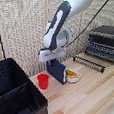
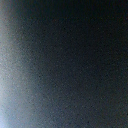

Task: Please shift your gripper toward the book. Carefully hold the book with your gripper. Gently transport the book using your gripper to the caddy's front section. Safely let the book go into the caddy's front area.

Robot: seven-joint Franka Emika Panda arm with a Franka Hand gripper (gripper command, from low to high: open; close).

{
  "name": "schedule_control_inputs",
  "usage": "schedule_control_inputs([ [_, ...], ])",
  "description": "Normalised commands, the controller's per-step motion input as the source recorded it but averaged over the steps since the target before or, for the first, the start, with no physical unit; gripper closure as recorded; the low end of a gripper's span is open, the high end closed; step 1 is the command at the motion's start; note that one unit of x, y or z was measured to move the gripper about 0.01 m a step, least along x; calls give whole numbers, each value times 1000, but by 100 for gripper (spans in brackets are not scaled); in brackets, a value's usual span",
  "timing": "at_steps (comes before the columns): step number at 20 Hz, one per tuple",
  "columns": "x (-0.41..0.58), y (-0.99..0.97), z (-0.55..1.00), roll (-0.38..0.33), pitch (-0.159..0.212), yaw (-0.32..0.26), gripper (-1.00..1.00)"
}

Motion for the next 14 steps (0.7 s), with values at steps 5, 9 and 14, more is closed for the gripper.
schedule_control_inputs([
  [5, -39, -42, 1000, 22, 25, -166, 100],
  [9, -164, 38, 1000, 0, 22, -116, 100],
  [14, -563, 246, 971, 0, -6, -69, 100],
])
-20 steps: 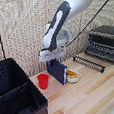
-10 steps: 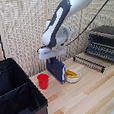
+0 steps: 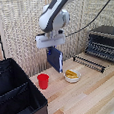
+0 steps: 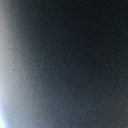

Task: Please shift your gripper toward the book. Carefully hold the book with your gripper. Gently transport the book using your gripper to the caddy's front section. Safely let the book go into the caddy's front area.

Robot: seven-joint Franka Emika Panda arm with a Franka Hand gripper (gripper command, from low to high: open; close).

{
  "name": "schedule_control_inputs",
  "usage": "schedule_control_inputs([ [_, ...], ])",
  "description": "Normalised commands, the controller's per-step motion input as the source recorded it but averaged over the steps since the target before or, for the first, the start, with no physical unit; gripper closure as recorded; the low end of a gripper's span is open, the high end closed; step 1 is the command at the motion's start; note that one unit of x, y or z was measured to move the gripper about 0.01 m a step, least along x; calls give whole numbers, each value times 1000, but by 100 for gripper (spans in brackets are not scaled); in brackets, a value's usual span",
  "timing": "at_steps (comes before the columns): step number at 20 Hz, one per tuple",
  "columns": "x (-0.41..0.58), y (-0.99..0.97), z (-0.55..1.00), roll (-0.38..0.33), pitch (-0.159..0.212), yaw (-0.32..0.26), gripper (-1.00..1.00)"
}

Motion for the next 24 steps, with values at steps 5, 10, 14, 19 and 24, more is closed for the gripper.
schedule_control_inputs([
  [5, -489, 262, 915, -39, -30, -142, 100],
  [10, -190, 226, 730, -68, -6, -231, 100],
  [14, -101, 296, 490, -51, 0, -255, 100],
  [19, -122, 388, 335, -42, 0, -236, 100],
  [24, -249, 459, 304, -39, 0, -185, 100],
])
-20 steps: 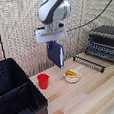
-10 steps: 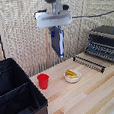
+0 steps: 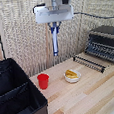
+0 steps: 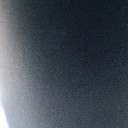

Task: Please shift your gripper toward the book. Carefully hold the book with your gripper. Gently transport the book using your gripper to the caddy's front section. Safely let the book go into the caddy's front area.

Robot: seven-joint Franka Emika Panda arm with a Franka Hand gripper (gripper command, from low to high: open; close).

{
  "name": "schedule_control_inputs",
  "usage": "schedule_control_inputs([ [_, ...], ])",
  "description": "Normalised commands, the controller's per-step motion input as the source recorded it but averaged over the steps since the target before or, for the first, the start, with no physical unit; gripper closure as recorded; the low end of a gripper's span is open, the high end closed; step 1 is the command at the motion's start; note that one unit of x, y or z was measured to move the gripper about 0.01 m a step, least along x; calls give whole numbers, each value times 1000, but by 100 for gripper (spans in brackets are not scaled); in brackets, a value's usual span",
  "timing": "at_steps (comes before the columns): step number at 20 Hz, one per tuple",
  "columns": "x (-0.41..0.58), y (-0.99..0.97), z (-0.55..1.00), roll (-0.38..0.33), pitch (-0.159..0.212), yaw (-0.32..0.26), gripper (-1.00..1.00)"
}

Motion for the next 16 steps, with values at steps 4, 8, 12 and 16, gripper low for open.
schedule_control_inputs([
  [4, -265, 539, 276, -24, 0, -157, 100],
  [8, -187, 584, 249, -16, 0, -160, 100],
  [12, -10, 666, 139, -12, 0, -187, 100],
  [16, 0, 714, 41, -2, -12, -188, 100],
])
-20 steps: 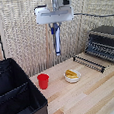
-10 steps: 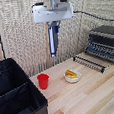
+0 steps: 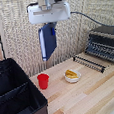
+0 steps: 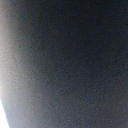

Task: Please shift your gripper toward the book. Carefully hold the book with your gripper. Gently transport the book using your gripper to the caddy's front section. Safely let the book go into the caddy's front area.

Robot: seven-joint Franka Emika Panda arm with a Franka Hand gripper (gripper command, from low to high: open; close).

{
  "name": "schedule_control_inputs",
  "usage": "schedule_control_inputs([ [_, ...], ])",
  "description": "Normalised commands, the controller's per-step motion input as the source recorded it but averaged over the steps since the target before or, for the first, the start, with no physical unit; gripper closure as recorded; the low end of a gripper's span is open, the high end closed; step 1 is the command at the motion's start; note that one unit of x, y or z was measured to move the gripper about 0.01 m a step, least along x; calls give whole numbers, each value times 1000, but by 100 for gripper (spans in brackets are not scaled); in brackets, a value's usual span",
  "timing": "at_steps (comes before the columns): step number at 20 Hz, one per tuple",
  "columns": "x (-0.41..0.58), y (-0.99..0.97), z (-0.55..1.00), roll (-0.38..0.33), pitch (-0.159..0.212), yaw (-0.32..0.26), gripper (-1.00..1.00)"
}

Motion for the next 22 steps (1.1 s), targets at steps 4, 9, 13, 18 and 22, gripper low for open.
schedule_control_inputs([
  [4, 0, 721, 23, 0, -17, -186, 100],
  [9, -105, 743, 19, 0, -1, -142, 100],
  [13, -215, 751, 9, -3, 0, -116, 100],
  [18, -250, 753, 3, -5, 0, -106, 100],
  [22, -401, 736, 63, -6, 0, -73, 100],
])
